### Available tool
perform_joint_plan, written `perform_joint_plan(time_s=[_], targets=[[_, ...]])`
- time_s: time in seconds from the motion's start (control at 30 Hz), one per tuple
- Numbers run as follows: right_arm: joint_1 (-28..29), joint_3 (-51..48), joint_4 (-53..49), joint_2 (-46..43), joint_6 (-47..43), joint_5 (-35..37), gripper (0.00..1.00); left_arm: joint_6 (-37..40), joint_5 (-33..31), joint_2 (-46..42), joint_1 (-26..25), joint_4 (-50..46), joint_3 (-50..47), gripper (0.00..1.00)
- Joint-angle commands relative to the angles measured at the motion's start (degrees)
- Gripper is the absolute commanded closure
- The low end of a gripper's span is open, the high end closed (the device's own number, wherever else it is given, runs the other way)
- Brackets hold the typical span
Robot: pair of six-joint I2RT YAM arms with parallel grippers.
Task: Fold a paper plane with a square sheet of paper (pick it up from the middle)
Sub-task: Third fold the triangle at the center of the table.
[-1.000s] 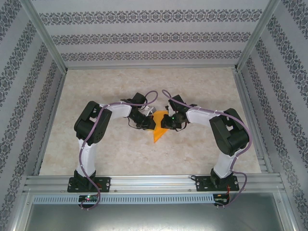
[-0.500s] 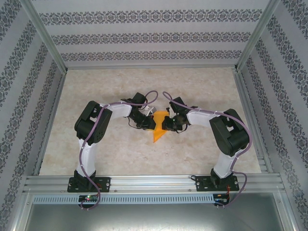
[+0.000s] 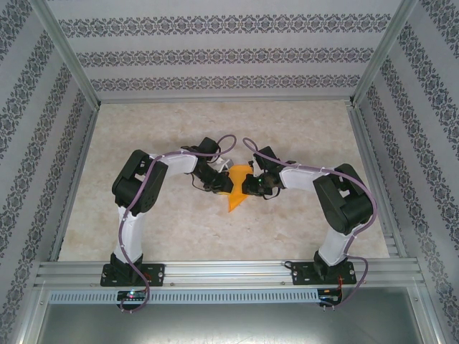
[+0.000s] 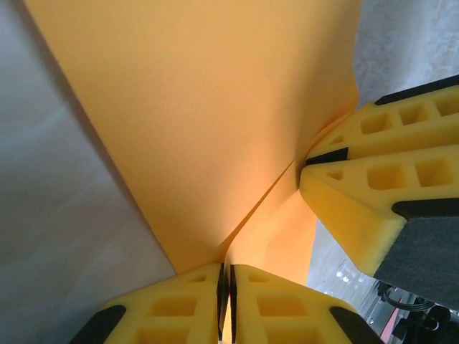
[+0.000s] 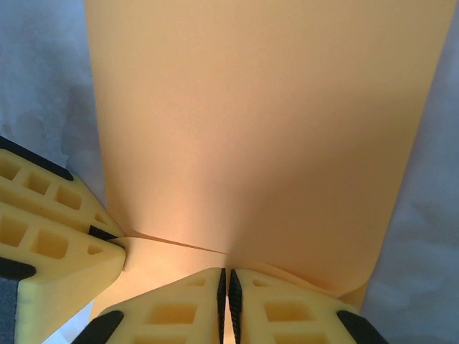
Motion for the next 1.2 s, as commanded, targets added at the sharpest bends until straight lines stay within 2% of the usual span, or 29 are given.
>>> perform_joint_plan(time_s=[0.0,0.33,0.47,0.63,0.77,0.9,1.0,1.17], targets=[[0.8,-3.0,-4.9,2.0,-0.8,4.6,0.85,-0.1,-2.4,0.2,0.4,-2.7,1.7,0.82],[0.9,-3.0,-4.7,2.2,-0.9,4.5,0.86,-0.7,-4.3,-3.2,0.4,-5.2,4.4,0.69],[0.9,-2.8,-4.7,2.2,-0.9,4.6,0.86,-0.8,-8.3,-5.7,0.4,-7.3,4.8,0.63],[1.0,-2.6,-4.6,2.2,-0.7,4.4,0.86,-2.1,-12.7,-11.1,-0.5,-9.1,3.4,0.6],[1.0,-2.4,-4.3,2.3,-0.6,3.7,0.86,-3.7,-15.0,-16.3,-2.8,-9.1,0.5,0.59],[1.0,-2.1,-4.0,2.6,-0.6,3.0,0.86,-6.9,-14.5,-20.1,-6.4,-5.2,-4.1,0.6],[1.0,-1.9,-3.9,3.0,-0.5,2.3,0.86,-8.5,-14.1,-21.1,-9.5,-2.0,-6.4,0.62],[0.7,-2.3,-1.7,3.7,0.3,-0.4,0.86,-11.1,-13.4,-20.9,-11.5,5.2,-10.9,0.68]])
